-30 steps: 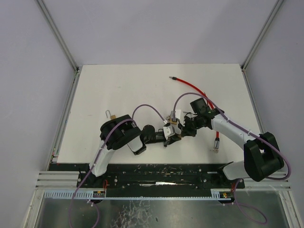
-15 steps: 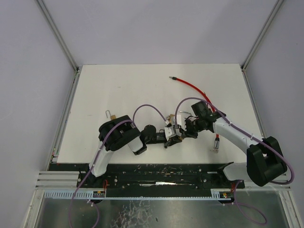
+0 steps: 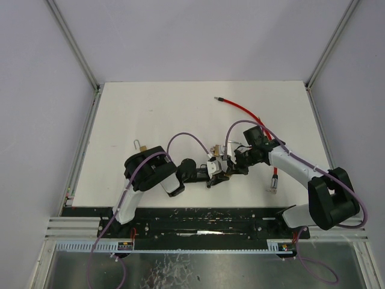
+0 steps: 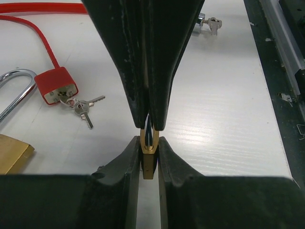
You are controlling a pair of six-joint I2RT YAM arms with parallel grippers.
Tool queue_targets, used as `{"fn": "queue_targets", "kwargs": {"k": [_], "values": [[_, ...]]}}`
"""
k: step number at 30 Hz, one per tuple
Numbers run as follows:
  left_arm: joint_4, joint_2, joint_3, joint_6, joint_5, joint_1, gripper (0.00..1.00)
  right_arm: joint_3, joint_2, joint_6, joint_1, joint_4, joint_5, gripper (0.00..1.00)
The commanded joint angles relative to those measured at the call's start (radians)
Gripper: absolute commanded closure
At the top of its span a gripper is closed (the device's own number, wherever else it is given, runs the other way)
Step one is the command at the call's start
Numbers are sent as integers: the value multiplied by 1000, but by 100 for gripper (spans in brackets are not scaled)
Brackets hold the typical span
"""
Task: Lock with the key
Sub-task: Lock the lock.
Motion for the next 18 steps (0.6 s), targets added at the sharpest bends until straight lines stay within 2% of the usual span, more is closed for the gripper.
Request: {"fn": "queue_targets", "kwargs": {"k": [1,9,18], "values": [[-93,30,-13,7,29,-23,100,34,75,10,33,52,-204,100],[35,21,-65,-107,7,26,100,43,94,91,33,57,-89,100],[25,26,-70,-94,-57,16,100,84,108,-55,32,-99,31,100]]}}
